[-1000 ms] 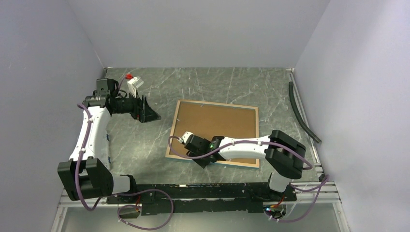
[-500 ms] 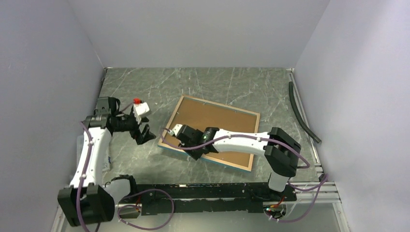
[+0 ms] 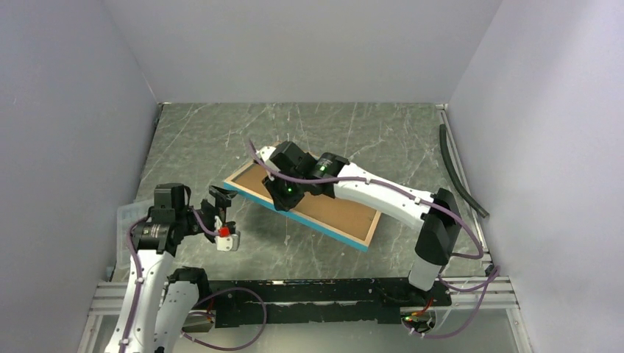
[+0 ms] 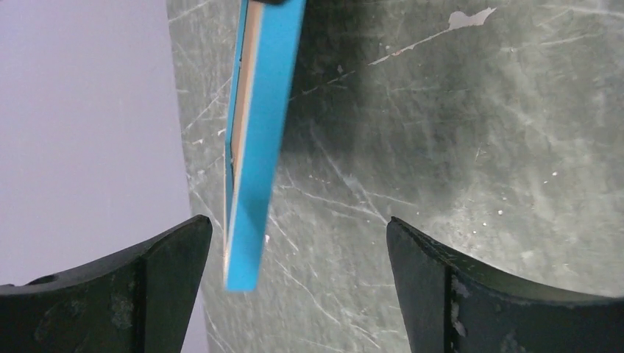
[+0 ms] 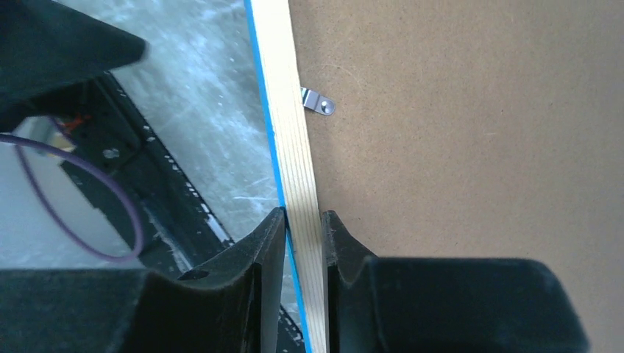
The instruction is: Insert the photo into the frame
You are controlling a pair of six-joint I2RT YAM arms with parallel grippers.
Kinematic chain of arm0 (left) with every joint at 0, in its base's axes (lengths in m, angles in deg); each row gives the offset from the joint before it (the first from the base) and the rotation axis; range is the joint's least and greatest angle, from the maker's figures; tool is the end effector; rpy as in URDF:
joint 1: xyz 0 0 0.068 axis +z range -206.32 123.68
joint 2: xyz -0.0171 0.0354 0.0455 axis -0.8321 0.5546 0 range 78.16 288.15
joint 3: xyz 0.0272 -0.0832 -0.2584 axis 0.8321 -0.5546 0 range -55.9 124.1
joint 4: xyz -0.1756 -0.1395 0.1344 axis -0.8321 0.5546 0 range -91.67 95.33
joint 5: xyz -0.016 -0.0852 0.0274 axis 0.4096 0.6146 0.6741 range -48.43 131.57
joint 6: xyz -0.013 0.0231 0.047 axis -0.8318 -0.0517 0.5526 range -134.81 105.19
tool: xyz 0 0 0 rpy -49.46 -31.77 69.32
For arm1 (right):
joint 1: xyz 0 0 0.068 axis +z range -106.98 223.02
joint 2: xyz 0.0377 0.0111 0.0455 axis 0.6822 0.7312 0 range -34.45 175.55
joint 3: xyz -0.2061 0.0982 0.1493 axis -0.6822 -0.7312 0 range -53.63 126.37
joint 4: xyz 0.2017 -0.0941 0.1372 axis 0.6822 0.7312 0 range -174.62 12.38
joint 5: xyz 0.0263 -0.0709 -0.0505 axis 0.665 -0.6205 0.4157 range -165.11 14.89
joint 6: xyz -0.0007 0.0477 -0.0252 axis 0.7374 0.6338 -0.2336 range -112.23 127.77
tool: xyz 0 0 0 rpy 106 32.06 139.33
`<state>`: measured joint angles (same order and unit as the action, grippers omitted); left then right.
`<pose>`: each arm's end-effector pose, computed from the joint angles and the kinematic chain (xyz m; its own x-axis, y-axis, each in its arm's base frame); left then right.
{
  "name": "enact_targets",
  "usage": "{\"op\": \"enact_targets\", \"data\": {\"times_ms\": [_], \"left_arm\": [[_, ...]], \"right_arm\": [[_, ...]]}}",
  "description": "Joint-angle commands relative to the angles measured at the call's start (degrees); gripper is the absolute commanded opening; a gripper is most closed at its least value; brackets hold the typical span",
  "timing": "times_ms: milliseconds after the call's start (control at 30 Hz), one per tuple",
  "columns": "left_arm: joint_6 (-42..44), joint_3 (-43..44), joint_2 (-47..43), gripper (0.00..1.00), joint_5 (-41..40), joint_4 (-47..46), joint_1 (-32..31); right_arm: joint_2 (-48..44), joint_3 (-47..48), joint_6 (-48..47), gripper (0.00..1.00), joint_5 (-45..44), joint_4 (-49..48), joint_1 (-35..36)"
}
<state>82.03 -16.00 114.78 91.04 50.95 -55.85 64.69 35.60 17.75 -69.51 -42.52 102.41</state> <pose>0.1127 -0.0262 0.2710 0.5768 0.6498 -0.4950 0.6949 -0.0718 0.7155 0.1910 0.3296 0.3048 -0.5488 -0.5892 -0.5929 -0.8043 0.5656 0.1824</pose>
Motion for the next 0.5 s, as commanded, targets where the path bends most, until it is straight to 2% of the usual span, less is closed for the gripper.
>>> {"op": "enact_targets", "data": {"times_ms": [0, 167, 233, 400, 467], "left_arm": [[12.71, 1.54, 4.76, 0.93, -1.44, -3.39, -3.42], [4.94, 4.33, 10.73, 0.86, -8.25, -12.98, -10.24], [3.59, 6.97, 14.14, 0.82, -10.62, -12.81, -12.8], [-3.32, 13.64, 21.39, 0.62, -16.23, -15.32, -18.02], [-4.07, 14.88, 23.05, 0.6, -17.33, -14.88, -19.07]], "right_arm": [[-0.45, 8.23, 2.48, 0.04, 8.28, 2.66, -1.86], [0.03, 11.66, 2.12, 0.04, 10.44, 5.41, -2.63], [0.35, 12.73, 2.21, 0.04, 11.17, 6.26, -3.02], [0.97, 14.7, 1.77, 0.04, 11.44, 8.35, -3.39], [1.04, 14.76, 1.73, 0.03, 11.84, 8.66, -3.81]]}}
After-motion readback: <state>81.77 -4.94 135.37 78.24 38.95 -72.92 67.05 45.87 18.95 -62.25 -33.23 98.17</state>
